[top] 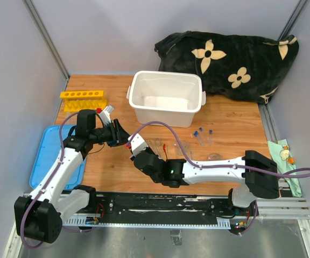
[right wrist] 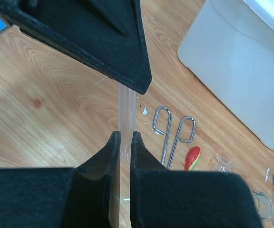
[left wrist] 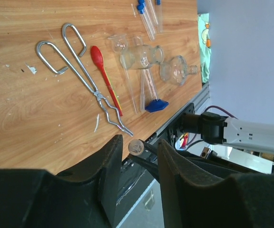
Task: Organize the chemistry lab equipment
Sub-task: Pick up the test tube at the center of the board.
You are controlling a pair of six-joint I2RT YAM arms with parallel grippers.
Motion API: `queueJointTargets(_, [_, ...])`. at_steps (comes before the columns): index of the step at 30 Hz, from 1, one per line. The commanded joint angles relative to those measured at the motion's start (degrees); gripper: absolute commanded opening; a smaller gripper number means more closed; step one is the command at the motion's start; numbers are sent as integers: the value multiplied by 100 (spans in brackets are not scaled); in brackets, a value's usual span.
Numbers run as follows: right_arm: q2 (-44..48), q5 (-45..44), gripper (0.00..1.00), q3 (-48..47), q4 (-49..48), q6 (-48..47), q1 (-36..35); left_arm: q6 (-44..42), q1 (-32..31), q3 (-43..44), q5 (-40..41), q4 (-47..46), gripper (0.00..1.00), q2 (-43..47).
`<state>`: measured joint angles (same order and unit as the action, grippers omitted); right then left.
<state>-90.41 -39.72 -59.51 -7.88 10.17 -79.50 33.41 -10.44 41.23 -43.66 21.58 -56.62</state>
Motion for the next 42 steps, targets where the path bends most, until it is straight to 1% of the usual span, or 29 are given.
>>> queueJointTargets(1, [-47, -232, 1, -164, -140, -76, -71, -60, -64, 8, -130, 48, 39, -16])
queueJointTargets(16, [-62, -247, 1, -137, -185, -51, -61, -71, -73, 42, 0, 48, 32, -59])
queueJointTargets(30, [-111, -212, 0, -168, -204, -33, -62, -24, -73, 43, 52, -7, 32, -82])
queueJointTargets(42, [-152, -216, 0, -186, -205, -33, -60, -27, -73, 24, 53, -32, 18, -95])
